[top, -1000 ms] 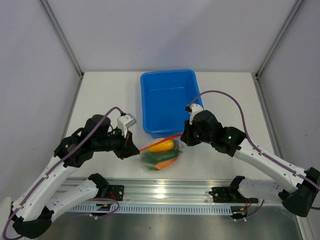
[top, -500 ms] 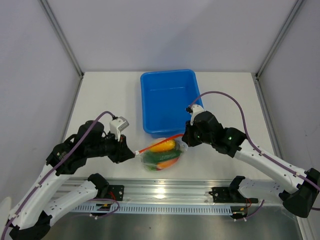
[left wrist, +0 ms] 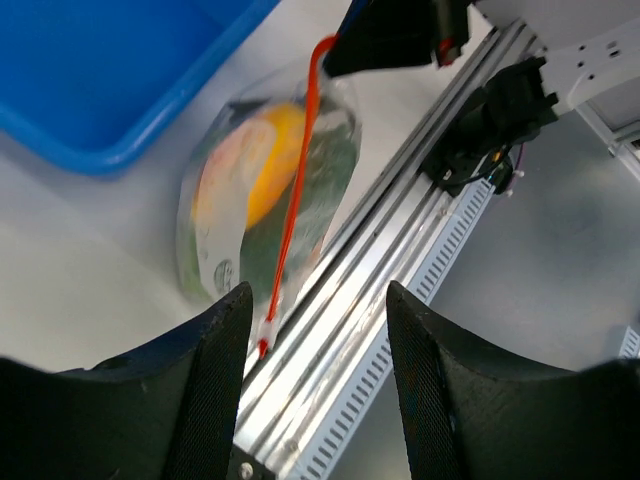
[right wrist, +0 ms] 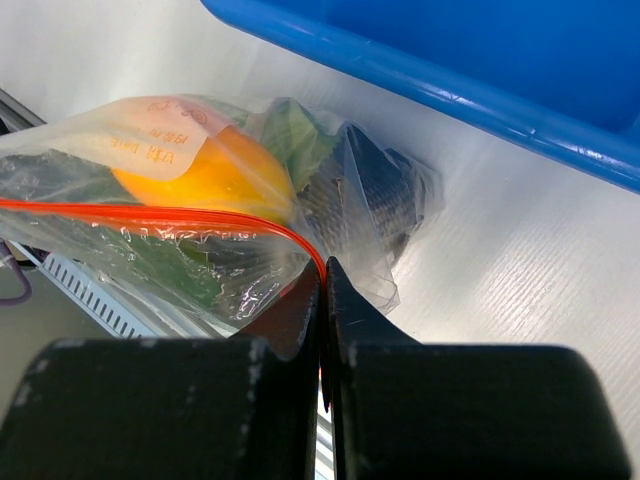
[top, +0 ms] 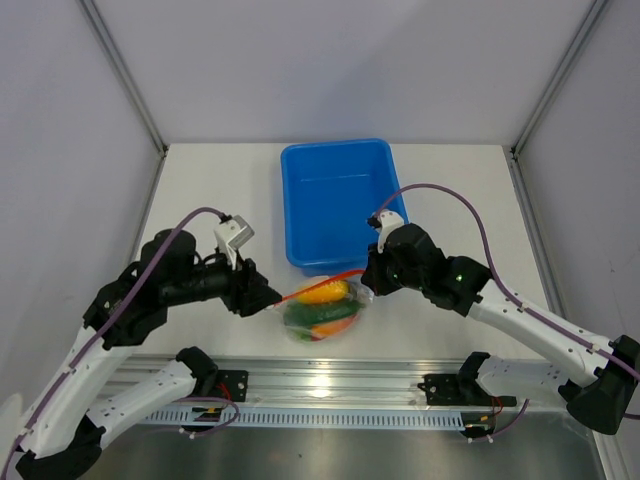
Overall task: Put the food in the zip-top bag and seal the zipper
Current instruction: Place the zipper food storage bag at the center of the board.
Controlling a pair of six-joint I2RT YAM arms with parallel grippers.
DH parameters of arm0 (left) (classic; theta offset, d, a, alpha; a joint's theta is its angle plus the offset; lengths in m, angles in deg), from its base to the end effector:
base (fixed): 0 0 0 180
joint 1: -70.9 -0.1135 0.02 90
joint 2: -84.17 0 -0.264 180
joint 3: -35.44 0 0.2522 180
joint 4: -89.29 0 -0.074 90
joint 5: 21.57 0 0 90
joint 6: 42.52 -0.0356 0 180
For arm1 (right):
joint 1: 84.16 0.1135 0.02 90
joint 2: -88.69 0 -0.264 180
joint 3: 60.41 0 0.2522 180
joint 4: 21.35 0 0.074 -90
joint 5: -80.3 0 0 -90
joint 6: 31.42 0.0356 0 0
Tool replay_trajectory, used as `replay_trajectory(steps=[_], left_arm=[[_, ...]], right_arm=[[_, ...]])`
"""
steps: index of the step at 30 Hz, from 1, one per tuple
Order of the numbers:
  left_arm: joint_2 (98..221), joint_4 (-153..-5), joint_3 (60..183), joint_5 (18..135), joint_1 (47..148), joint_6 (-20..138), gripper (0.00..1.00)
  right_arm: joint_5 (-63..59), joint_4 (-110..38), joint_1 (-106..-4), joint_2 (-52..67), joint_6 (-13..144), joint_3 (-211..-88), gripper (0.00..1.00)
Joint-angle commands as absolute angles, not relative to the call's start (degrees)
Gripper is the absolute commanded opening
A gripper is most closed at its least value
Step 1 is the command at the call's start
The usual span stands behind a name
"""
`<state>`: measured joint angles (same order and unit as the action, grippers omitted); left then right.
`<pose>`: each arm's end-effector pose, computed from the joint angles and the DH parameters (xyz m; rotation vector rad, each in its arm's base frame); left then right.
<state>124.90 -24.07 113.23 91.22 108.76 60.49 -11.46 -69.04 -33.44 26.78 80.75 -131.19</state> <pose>0.0816 -0.0809 0.3850 0.7160 2.0656 -0.9382 0.1466 0.1775 0.3166 -0.5578 2.2619 0.6340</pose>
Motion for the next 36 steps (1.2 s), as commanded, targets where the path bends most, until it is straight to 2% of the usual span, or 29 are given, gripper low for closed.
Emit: replay_trajectory(steps=[1, 7, 13, 17, 32, 36], left_arm=[[129.1, -33.5, 115.2, 95.1, 110.7, 56.9, 0.59], [138.7, -34.5, 116.6, 90.9, 117.6, 52.2, 0.63], [144.2, -35.8, 116.5, 85.9, 119.3, 51.3, 0.66], [146.7, -36.3, 116.9, 81.8, 119.6, 50.2, 0.64], [149.5, -40.8, 115.7, 82.3, 119.9, 48.2, 0.60], [153.2, -38.0, 118.6, 84.5, 119.9, 47.7, 0.53]], right_arm=[[-10.6, -67.2, -33.0, 27.9, 79.3, -132.0, 0.00], [-10.4, -66.9, -33.1, 27.7, 78.4, -133.7, 0.00], [-8.2, -66.5, -33.1, 27.3, 77.9, -134.0, 0.00], [-8.1, -66.4, -33.1, 27.1, 77.7, -133.9, 0.00], [-7.3, -66.5, -33.1, 26.6, 76.9, -134.6, 0.00], [-7.3, -66.5, -33.1, 26.7, 76.9, -135.0, 0.00]])
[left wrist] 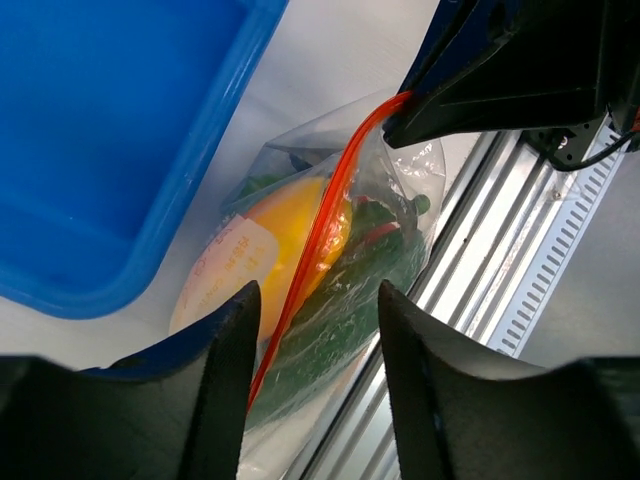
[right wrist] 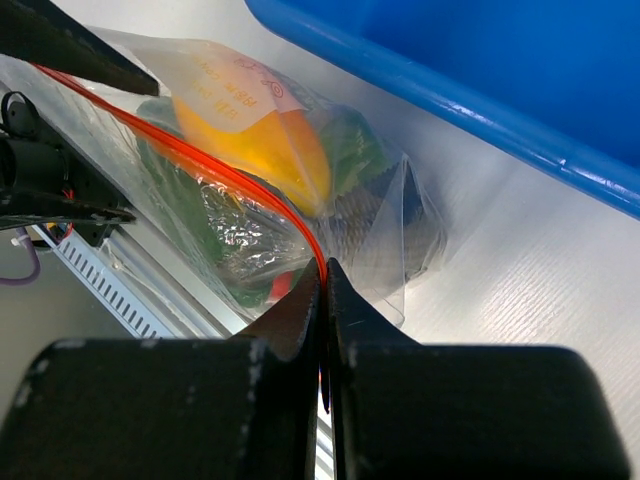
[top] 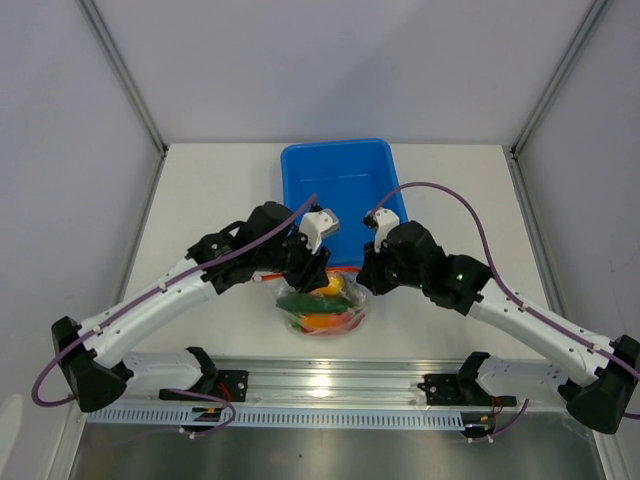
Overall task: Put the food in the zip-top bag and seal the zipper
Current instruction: Place the zipper food storage bag at the center of the board.
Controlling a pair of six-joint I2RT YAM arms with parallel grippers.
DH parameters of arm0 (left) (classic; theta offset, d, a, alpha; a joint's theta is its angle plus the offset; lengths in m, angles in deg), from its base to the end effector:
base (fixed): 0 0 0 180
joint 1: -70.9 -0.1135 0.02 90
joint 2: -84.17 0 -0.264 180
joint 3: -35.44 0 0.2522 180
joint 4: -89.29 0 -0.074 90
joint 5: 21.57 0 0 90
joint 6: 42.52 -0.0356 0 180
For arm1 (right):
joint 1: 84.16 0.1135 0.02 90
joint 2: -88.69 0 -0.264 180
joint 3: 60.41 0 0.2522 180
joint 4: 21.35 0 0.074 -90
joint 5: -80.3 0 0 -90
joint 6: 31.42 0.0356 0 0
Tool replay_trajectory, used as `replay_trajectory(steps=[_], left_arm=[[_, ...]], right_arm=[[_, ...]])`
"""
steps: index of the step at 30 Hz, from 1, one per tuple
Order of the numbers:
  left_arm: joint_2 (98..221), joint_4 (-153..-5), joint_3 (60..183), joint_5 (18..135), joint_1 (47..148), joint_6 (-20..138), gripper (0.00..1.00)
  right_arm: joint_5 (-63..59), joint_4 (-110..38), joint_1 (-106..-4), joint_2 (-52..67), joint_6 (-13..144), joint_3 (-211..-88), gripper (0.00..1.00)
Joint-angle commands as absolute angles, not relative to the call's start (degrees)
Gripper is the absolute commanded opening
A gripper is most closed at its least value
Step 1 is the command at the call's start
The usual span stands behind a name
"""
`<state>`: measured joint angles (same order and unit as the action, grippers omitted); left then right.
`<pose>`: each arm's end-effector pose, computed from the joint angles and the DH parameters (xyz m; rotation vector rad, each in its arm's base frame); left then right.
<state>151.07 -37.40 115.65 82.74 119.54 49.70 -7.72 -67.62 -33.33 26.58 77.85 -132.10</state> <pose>0.1553 -0.1897 0.3447 1.0533 2.1071 -0.7375 0.1463 0.1815 0.3233 -0.6462 2.2131 0.6972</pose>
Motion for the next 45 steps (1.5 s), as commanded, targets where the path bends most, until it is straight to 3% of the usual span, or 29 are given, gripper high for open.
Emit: replay_trajectory(steps=[1, 10, 18, 20, 23, 28, 39, 45], left_arm=[[153.9, -37.2, 118.9, 85.0, 119.9, 47.7, 0.51], [155.8, -36.4, 115.4, 86.2, 119.9, 50.1, 0.17], [150.1, -36.2, 110.8, 83.7, 119.9, 53.5, 0.06], [148.0, -35.6, 109.9, 83.0, 119.9, 54.6, 0.01], [145.9, -33.9, 109.7, 80.9, 119.9, 56.7, 0.01], [139.7, -32.0, 108.4, 79.0, 118.6, 60.6, 0.00], [129.7, -22.6, 105.5, 73.4, 106.7, 70.7, 0.01], [125.3, -20.4, 101.8, 73.9, 95.3, 72.6, 0.01]], right_arm=[[-7.3, -66.5, -33.1, 26.7, 76.8, -135.1, 0.00], [-6.6, -66.9, -33.1, 26.1, 76.6, -135.8, 0.00], [-5.0, -66.2, -33.1, 25.8, 76.6, -135.5, 0.00], [-4.4, -65.9, -33.1, 25.8, 76.7, -135.4, 0.14], [-3.8, -65.9, -33.0, 25.6, 76.8, -135.8, 0.38], [-5.5, -66.1, -33.0, 26.4, 76.7, -136.0, 0.56], [-9.7, -67.1, -33.0, 27.6, 77.0, -135.6, 0.61], [-9.7, -67.2, -33.0, 28.0, 77.3, -135.0, 0.61]])
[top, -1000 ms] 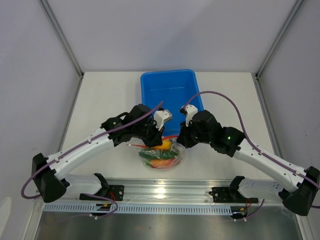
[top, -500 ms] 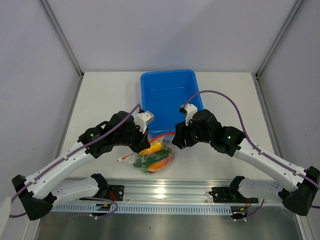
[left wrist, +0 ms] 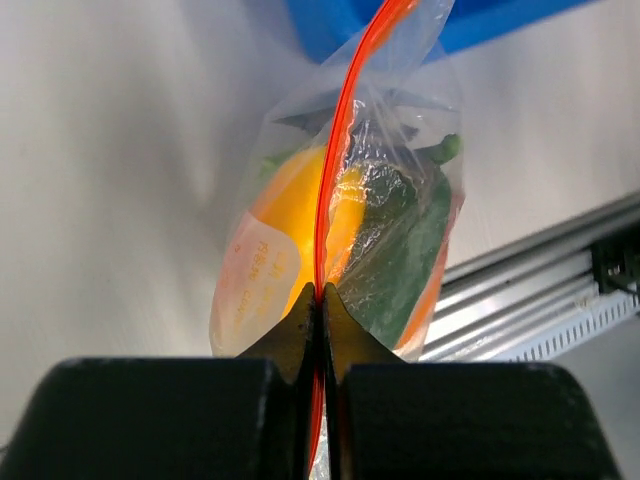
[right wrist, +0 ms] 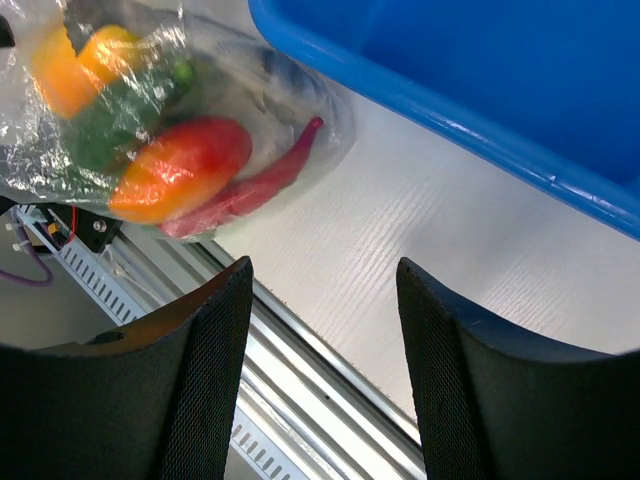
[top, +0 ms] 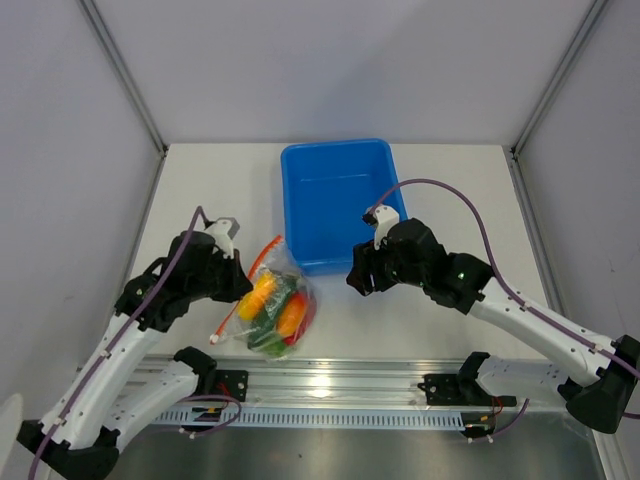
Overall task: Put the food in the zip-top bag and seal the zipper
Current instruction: Place the zipper food storage bag at the center of the board.
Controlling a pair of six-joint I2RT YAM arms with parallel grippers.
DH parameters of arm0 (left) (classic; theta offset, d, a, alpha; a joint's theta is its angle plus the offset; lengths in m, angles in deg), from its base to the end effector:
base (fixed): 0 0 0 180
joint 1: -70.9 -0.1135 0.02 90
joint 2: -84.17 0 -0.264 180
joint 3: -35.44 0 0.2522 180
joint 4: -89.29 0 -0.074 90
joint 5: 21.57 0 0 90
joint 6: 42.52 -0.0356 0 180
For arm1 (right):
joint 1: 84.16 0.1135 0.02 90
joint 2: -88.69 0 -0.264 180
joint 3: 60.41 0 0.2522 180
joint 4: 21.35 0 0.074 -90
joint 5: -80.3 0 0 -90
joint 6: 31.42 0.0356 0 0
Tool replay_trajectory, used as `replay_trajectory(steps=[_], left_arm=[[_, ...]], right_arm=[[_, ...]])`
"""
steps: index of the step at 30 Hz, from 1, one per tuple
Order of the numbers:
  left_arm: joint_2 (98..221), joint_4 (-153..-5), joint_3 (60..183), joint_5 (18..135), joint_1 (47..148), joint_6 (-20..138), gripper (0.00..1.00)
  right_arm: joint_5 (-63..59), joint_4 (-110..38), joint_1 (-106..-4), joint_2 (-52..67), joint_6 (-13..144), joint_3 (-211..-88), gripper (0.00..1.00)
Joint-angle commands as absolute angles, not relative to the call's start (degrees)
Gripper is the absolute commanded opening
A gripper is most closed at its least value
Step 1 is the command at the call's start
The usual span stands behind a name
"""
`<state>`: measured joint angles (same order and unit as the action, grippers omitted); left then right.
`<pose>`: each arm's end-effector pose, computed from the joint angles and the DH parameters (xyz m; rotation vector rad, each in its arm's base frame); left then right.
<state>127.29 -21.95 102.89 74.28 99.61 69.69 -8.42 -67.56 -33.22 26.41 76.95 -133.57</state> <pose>0.1169 -0.0681 0.3213 0.1882 2.4026 -0.5462 0.1470 0.1824 0.3314 -0.6511 2.1818 0.6901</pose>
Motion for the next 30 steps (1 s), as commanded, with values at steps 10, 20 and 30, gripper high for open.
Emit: replay_trajectory(steps=[10, 20, 30], left_arm=[[129.7, -31.8, 99.5, 80.8, 70.9, 73.5, 0.01], [153.6, -45.4, 105.3, 85.0, 64.7, 78.6, 0.01], [173.2, -48.9, 121.0, 87.3, 57.6, 79.4, 0.01]], right_arm=[[-8.9, -66.8, -32.9, 28.5, 78.3, -135.0, 0.62], [-8.5, -66.3, -33.0, 27.6, 78.2, -135.2, 0.62], [-8.6, -66.0, -32.9, 26.4, 77.6, -135.2, 0.62]])
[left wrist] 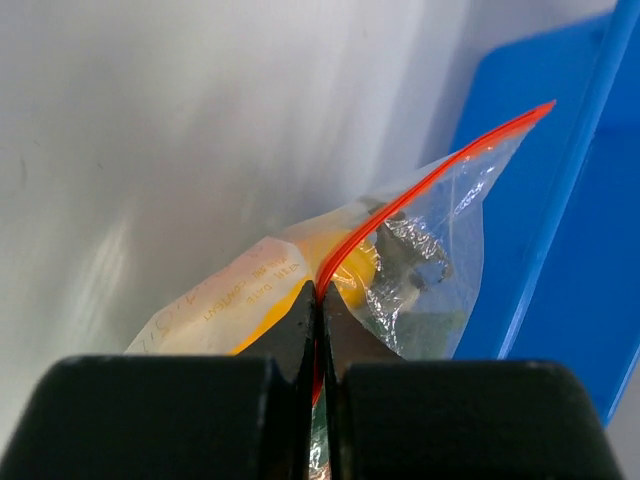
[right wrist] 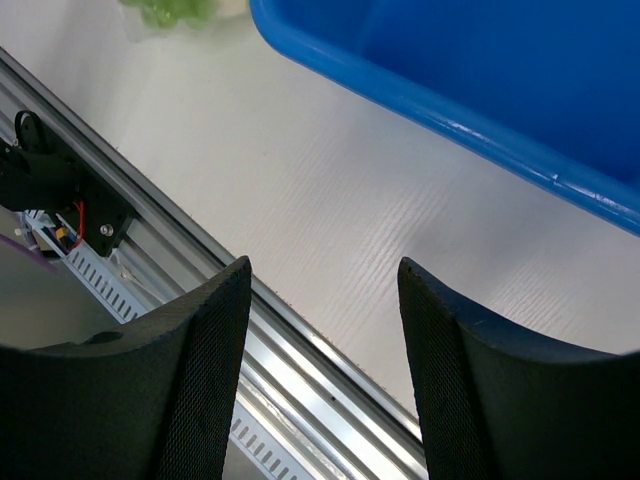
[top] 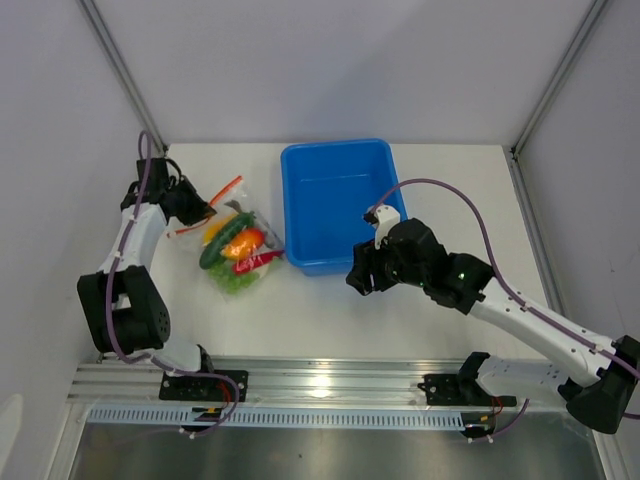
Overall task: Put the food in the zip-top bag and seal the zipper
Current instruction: Place the zipper food storage bag at the center of the board, then reset both arms
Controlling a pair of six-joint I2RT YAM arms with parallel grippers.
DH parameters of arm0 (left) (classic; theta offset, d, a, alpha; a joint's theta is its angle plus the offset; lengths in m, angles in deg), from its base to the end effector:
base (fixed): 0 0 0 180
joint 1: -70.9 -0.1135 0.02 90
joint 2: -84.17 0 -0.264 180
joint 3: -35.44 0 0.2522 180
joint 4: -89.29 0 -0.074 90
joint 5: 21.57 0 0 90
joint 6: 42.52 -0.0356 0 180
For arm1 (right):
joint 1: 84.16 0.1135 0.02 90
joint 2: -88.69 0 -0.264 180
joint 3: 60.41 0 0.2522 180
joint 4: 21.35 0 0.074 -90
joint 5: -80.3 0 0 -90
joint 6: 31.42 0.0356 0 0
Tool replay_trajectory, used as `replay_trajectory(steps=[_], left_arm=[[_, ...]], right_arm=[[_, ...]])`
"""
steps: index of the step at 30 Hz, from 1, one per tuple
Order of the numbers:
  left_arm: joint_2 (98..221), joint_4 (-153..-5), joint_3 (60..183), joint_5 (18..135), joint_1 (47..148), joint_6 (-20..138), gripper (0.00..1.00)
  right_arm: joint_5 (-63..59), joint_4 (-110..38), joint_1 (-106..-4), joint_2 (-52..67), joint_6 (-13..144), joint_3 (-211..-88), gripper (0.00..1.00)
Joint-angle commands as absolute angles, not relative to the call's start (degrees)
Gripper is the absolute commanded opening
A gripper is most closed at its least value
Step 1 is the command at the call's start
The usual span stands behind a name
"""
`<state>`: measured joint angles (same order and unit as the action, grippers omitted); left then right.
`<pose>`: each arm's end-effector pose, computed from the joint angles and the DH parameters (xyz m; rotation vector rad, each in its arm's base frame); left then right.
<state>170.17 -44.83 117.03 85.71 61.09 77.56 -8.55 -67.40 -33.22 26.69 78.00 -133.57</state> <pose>0.3191 0.0444 0.2744 -0.7127 2.3598 -0.5246 0.1465 0.1817 0.3327 -0.6284 2.1827 0.7015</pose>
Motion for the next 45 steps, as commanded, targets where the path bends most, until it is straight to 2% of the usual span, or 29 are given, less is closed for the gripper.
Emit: replay_trajectory(steps=[1, 9, 13, 15, 18, 19, 22, 23, 24, 25, 35, 41, 45], left_arm=[[174.5, -49.3, 122.0, 87.6, 56.8, 79.6, 0.01], [184.6, -50.0, 125.1, 89.4, 51.5, 78.1, 0.00], [182.1, -56.4, 117.7, 90.1, 50.6, 80.4, 0.01], [180.9, -58.3, 114.9, 89.4, 50.6, 80.9, 0.04], [177.8, -61.3, 110.9, 88.8, 50.6, 81.1, 0.23], [175.9, -62.1, 110.2, 88.0, 50.6, 81.5, 0.41], [174.1, -62.9, 107.6, 86.2, 50.6, 82.0, 0.60], [173.3, -63.1, 107.0, 85.9, 50.6, 82.1, 0.62], [172.9, -63.2, 106.5, 85.6, 50.5, 82.4, 0.78], [171.7, -63.1, 106.1, 84.8, 50.6, 82.4, 0.99], [159.4, -57.6, 108.2, 77.8, 50.6, 78.8, 0.99], [150.0, -56.1, 109.3, 79.0, 51.3, 76.9, 0.99], [145.2, -55.6, 109.1, 82.4, 56.6, 75.2, 1.00]], right_arm=[[-8.6, -66.0, -33.1, 26.3, 77.5, -135.2, 0.62], [-8.1, -66.1, -33.4, 24.4, 76.2, -135.4, 0.63], [-8.0, -66.7, -33.8, 23.6, 75.4, -136.2, 0.63], [-7.7, -66.2, -34.1, 23.3, 75.4, -136.3, 0.63], [-7.0, -66.0, -34.1, 22.8, 75.6, -136.2, 0.63], [-6.7, -66.0, -34.2, 22.6, 76.0, -136.0, 0.63], [-6.1, -66.0, -34.3, 22.6, 76.4, -135.7, 0.63], [-6.2, -66.2, -34.2, 22.7, 76.3, -135.7, 0.63], [-6.1, -66.7, -34.2, 22.8, 76.3, -135.9, 0.63], [-6.2, -67.0, -34.3, 22.9, 76.2, -136.3, 0.63], [-7.0, -68.2, -34.3, 24.7, 77.5, -136.0, 0.63], [-12.1, -68.1, -34.4, 26.2, 80.5, -133.6, 0.65], [-18.0, -67.3, -34.5, 29.0, 84.1, -130.4, 0.77]])
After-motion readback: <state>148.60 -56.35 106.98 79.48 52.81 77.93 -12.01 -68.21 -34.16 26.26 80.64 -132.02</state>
